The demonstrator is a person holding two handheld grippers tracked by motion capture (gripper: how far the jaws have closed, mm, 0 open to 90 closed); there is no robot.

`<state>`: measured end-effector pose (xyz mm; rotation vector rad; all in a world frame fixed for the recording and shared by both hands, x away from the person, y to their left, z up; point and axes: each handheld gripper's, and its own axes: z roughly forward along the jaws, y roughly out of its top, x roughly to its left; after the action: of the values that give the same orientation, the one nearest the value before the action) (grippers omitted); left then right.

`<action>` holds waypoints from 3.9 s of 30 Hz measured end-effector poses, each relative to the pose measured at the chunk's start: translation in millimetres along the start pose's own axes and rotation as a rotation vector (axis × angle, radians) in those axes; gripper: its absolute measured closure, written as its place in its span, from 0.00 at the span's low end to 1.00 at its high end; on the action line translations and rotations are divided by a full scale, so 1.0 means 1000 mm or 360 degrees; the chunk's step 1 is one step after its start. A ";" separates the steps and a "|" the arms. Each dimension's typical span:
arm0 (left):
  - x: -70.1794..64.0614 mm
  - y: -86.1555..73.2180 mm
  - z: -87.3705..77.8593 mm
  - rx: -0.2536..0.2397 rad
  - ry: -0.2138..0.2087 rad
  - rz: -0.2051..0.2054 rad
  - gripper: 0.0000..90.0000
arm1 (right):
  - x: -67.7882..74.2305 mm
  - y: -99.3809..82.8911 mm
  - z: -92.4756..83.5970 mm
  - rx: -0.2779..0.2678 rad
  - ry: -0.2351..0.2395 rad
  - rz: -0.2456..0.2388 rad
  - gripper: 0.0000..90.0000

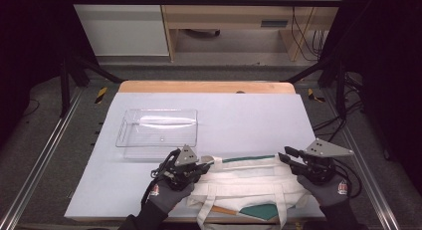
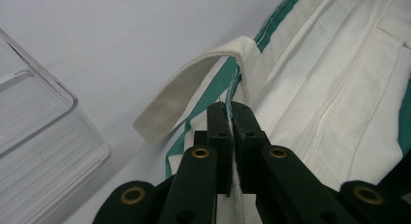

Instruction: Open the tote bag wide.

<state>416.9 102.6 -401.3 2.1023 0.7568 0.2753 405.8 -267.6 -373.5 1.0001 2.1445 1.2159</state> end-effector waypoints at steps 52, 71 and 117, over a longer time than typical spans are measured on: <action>0.010 0.002 0.006 -0.0265 0.0142 -0.0370 0.97 | 0.046 -0.052 0.008 0.0465 0.0468 -0.0040 1.00; 0.014 -0.016 -0.007 -0.0182 0.0081 -0.0231 0.60 | 0.028 -0.019 0.002 0.0071 0.0166 -0.0026 0.64; 0.010 -0.011 -0.029 -0.0355 0.0101 -0.0175 0.56 | 0.015 -0.014 0.039 0.0264 0.0117 -0.0027 1.00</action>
<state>407.7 132.9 -393.3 1.8432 0.8364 0.3514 418.4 -240.9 -405.7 1.0178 2.3376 1.0965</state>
